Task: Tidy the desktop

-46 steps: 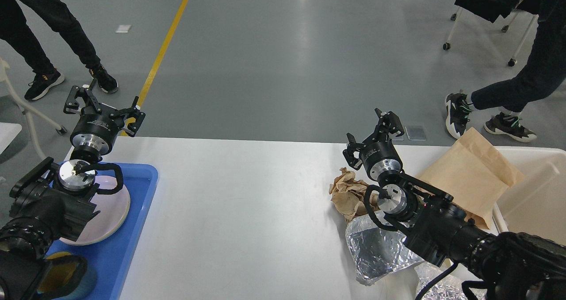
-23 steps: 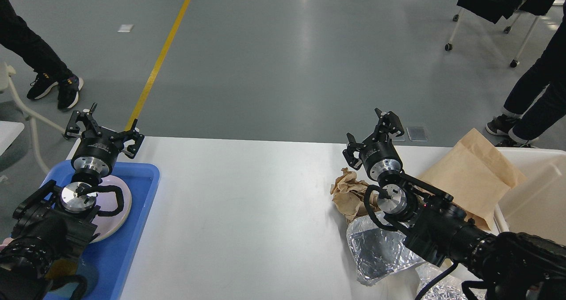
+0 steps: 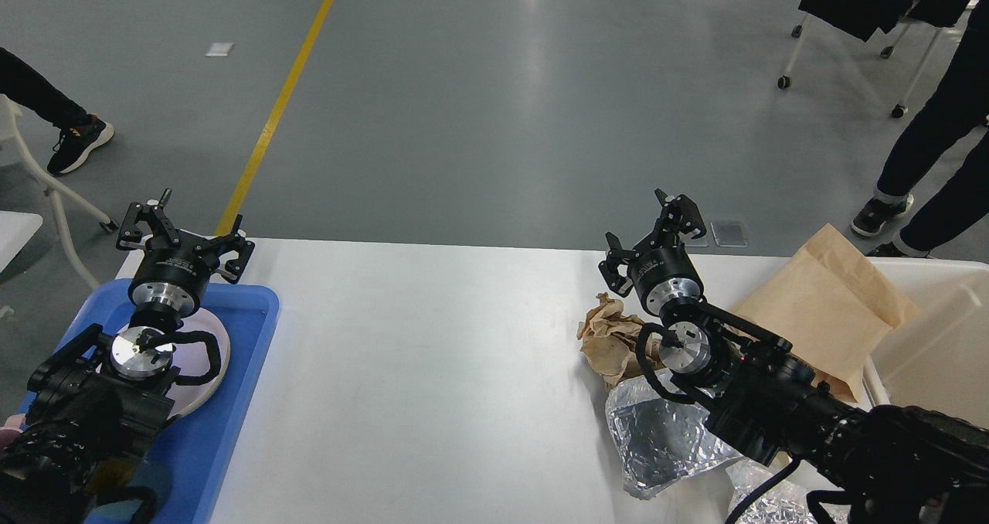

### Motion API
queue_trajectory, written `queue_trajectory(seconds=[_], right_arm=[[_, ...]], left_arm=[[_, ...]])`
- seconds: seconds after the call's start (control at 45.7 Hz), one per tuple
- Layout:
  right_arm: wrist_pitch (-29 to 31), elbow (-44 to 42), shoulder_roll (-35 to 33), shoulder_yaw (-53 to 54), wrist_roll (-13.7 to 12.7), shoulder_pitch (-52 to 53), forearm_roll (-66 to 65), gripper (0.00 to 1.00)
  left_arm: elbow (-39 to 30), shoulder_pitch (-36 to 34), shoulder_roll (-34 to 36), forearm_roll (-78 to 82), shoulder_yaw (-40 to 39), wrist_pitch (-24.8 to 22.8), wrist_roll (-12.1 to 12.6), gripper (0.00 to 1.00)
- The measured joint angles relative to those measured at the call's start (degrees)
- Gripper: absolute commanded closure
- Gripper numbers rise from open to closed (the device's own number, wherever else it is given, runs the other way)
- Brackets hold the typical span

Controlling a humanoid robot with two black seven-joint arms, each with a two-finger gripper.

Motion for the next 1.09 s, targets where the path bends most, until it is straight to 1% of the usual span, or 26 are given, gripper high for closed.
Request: queue_trajectory(seconds=[1.094], right_arm=[[0.0, 0.0, 0.0, 0.0, 0.0, 0.0, 0.0, 0.00]], left_arm=[[0.0, 0.0, 0.0, 0.0, 0.0, 0.0, 0.0, 0.04]])
